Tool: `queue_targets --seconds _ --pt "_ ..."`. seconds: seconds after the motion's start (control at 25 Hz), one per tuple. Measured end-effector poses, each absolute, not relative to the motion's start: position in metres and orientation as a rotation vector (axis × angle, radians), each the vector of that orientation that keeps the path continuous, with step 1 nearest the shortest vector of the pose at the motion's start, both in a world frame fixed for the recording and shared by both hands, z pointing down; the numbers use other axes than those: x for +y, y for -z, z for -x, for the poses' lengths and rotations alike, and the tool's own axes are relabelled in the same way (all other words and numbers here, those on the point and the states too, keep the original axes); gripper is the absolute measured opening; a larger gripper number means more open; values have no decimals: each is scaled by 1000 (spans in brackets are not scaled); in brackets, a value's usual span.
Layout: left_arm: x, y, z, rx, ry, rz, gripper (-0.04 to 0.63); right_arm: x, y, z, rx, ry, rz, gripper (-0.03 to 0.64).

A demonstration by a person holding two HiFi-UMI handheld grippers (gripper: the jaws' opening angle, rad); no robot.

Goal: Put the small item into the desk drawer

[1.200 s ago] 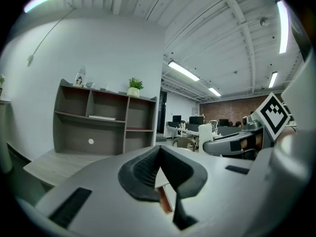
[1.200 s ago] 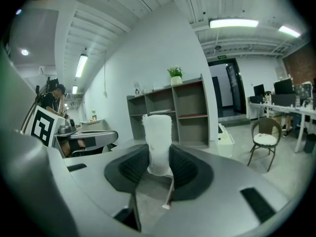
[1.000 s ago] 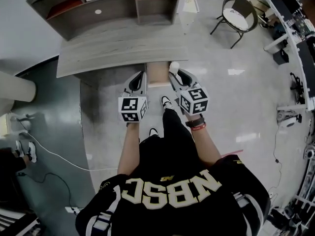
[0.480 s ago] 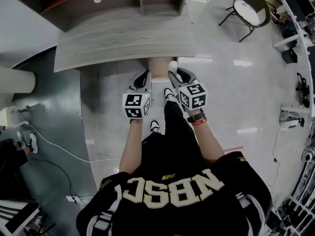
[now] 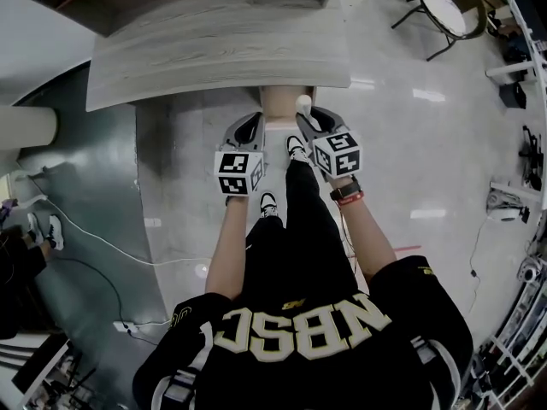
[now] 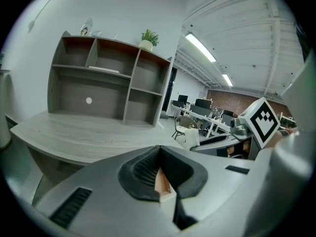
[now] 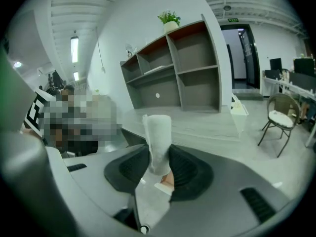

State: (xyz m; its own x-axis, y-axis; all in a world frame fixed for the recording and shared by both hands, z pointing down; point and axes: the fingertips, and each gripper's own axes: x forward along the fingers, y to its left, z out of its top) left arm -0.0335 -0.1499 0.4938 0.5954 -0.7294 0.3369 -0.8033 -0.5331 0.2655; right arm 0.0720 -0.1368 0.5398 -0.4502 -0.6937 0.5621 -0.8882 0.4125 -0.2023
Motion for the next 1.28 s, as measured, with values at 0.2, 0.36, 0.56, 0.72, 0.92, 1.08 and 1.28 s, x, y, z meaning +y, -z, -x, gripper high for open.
queue_targets --seconds 0.2,0.36,0.56,0.72,0.92,1.08,1.28 --pt "-153 -514 32 -1220 -296 -2411 12 -143 -566 -71 -2254 -653 -1272 133" --pt "-158 -530 26 -1211 -316 -2392 12 -145 -590 -71 -2230 -619 -1185 133" --pt "-163 -549 20 -1202 -339 -2366 12 -145 -618 -71 -2218 -613 -1085 133" --pt "-166 -565 14 -1199 -347 -2346 12 -147 -644 -73 -2196 -588 -1008 133" --pt "-161 -587 17 -1191 -383 -2319 12 -147 -671 -65 -2164 -559 -920 133" --pt "-163 -601 15 -1172 -364 -2288 12 -155 -694 -65 -2134 -517 -853 133" --pt "-164 -629 14 -1145 -390 -2261 12 -165 -724 -67 -2090 -470 -792 133"
